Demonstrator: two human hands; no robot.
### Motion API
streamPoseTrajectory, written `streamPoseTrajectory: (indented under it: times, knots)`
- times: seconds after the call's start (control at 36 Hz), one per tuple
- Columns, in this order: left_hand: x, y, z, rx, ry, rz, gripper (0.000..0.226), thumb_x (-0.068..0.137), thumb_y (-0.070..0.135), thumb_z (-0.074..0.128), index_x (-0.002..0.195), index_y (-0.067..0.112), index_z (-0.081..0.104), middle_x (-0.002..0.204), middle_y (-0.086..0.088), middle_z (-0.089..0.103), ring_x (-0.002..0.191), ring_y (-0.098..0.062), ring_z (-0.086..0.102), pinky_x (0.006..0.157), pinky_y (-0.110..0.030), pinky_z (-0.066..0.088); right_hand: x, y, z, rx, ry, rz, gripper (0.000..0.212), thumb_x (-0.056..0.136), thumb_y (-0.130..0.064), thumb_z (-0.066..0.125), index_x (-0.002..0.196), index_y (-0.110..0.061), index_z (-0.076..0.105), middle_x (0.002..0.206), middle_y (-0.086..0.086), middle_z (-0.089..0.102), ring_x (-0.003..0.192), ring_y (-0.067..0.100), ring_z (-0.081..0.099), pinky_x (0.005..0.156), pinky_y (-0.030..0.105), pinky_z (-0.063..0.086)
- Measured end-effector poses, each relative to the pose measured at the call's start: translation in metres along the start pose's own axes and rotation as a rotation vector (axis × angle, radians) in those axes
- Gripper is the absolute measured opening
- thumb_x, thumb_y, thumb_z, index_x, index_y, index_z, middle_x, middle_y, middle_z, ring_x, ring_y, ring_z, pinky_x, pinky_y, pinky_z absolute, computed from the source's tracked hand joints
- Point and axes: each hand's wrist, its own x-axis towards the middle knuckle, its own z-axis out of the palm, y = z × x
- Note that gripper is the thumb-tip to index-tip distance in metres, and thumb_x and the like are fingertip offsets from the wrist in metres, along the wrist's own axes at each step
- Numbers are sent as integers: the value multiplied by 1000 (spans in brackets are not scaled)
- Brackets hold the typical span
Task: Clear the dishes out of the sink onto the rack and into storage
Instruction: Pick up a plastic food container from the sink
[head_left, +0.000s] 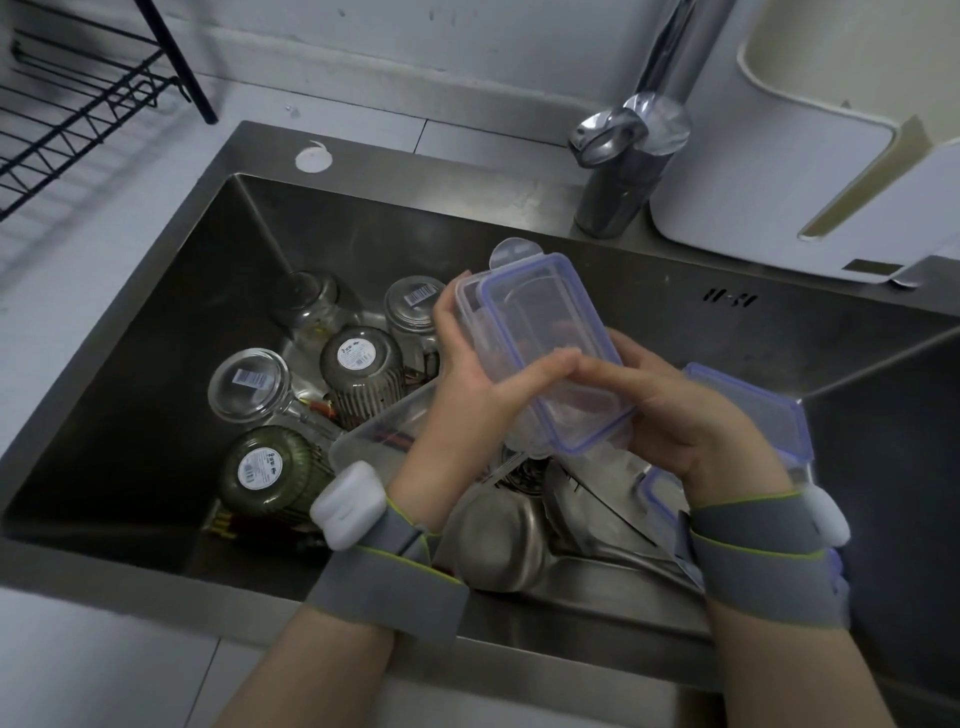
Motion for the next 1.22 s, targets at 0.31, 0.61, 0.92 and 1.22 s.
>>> streamPoseTrajectory:
  times: [0.31, 0.61, 0.92, 1.22]
  knots:
    - [1, -2, 0, 161, 77, 223, 70, 86, 15, 72, 138, 23, 26, 131, 7, 50, 118, -9, 58, 96, -29, 51, 4, 0, 2, 29, 0, 63, 54, 86, -45, 54, 133, -18, 54, 127, 8, 64, 117, 24, 62, 92, 54, 51]
    - [0, -3, -3, 216, 63, 191, 69, 84, 20, 73, 138, 27, 31, 129, 11, 49, 115, -2, 56, 95, -24, 49, 2, 3, -1, -13, 32, 134, 42, 98, -40, 43, 133, -19, 54, 132, 8, 61, 118, 32, 60, 90, 58, 47]
    - [3, -7, -6, 167, 164, 71, 67, 76, 24, 82, 127, 29, 40, 127, 3, 56, 114, -10, 60, 97, -40, 51, 7, 7, 0, 19, 54, 0, 16, 96, -13, 51, 110, -16, 58, 98, 2, 66, 81, 20, 65, 66, 40, 52]
    - [6, -8, -7, 113, 202, 28, 63, 74, 24, 83, 122, 33, 42, 126, 6, 56, 110, -4, 60, 97, -37, 52, 8, 6, 2, -48, 39, -15, 29, 94, -22, 56, 122, -17, 60, 111, 4, 64, 96, 23, 64, 70, 39, 57]
